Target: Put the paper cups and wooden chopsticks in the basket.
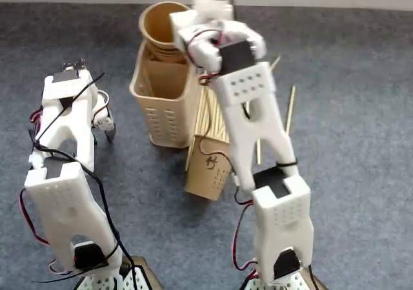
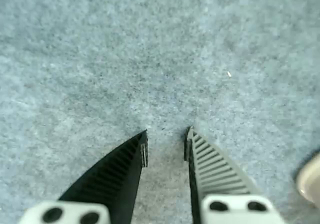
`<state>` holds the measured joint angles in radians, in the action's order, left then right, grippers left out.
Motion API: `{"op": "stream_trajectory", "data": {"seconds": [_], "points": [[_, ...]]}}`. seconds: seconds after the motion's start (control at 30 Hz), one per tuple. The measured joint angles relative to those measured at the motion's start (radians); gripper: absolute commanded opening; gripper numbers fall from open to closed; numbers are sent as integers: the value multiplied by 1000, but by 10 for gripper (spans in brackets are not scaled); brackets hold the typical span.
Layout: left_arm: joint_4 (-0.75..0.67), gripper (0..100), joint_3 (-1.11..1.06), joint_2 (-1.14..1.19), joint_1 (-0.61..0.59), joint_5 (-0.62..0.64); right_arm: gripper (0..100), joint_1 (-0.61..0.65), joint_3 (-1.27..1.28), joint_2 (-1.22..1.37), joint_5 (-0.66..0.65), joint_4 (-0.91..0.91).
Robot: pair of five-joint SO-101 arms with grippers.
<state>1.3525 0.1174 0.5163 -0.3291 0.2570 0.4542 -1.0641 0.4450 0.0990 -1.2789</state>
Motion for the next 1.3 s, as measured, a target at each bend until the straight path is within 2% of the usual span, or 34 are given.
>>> {"op": "stream_trajectory", "data": {"seconds": [0.17,0.27,0.43,0.57,0.83,0.97,1.3], "points": [[0,140,0,0,0,0,112,-3,-86,-44,-11,-370],[0,140,0,0,0,0,112,-5,-87,-51,-87,-457],[0,140,0,0,0,0,112,-14,-66,-117,-140,-473],[0,140,0,0,0,0,112,-21,55,-207,-147,-474],[0,140,0,0,0,0,112,-26,559,-339,-163,-470],[0,140,0,0,0,0,114,-15,763,-339,-278,-457],[0,140,0,0,0,0,115,109,822,-341,-328,-433]]}}
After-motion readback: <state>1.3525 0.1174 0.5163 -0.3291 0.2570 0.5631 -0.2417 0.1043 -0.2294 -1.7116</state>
